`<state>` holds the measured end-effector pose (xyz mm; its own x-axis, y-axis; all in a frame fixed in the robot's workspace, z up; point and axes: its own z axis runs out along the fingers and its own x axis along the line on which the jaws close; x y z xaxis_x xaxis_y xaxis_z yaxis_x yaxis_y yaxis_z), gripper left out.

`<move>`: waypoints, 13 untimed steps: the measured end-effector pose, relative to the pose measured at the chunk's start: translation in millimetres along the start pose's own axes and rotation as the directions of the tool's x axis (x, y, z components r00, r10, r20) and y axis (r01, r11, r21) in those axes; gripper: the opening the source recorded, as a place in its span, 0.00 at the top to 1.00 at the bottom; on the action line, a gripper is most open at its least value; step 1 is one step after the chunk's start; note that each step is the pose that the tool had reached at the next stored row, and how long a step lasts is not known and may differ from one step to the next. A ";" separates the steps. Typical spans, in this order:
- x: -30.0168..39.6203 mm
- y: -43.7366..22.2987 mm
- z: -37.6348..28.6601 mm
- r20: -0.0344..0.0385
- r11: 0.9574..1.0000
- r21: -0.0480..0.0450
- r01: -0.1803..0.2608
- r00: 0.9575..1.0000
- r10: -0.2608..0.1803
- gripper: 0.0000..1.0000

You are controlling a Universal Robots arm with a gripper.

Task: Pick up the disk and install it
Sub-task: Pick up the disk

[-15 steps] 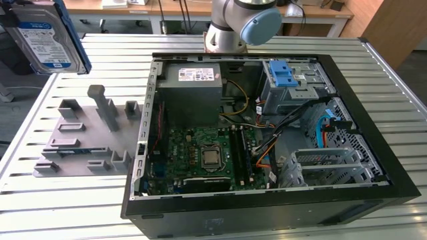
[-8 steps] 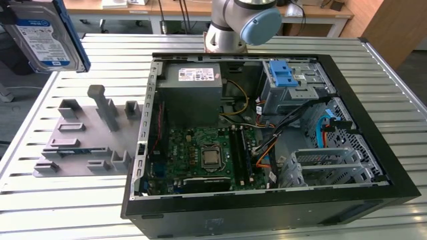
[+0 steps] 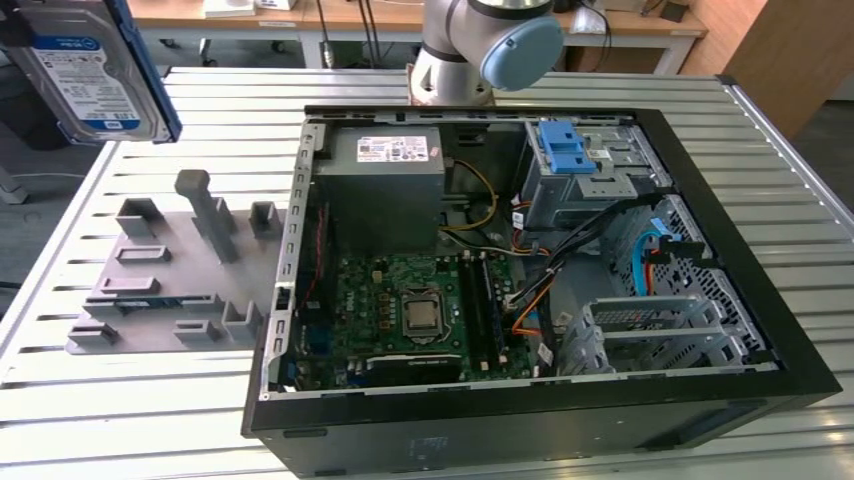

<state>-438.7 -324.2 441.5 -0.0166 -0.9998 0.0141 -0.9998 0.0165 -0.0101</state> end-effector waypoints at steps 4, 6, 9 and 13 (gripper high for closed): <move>0.0 0.0 -0.1 0.000 1.000 0.005 0.000 1.000 0.000 0.63; 0.0 0.0 -1.3 0.000 1.000 0.005 0.000 1.000 0.000 0.63; 0.1 0.0 -4.7 0.000 1.000 0.005 0.000 1.000 0.000 0.63; 0.1 -0.1 -10.8 0.000 1.000 0.005 0.000 1.000 0.000 0.63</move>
<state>-438.8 -324.2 452.3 -0.0167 -0.9998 0.0142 -0.9997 0.0165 -0.0154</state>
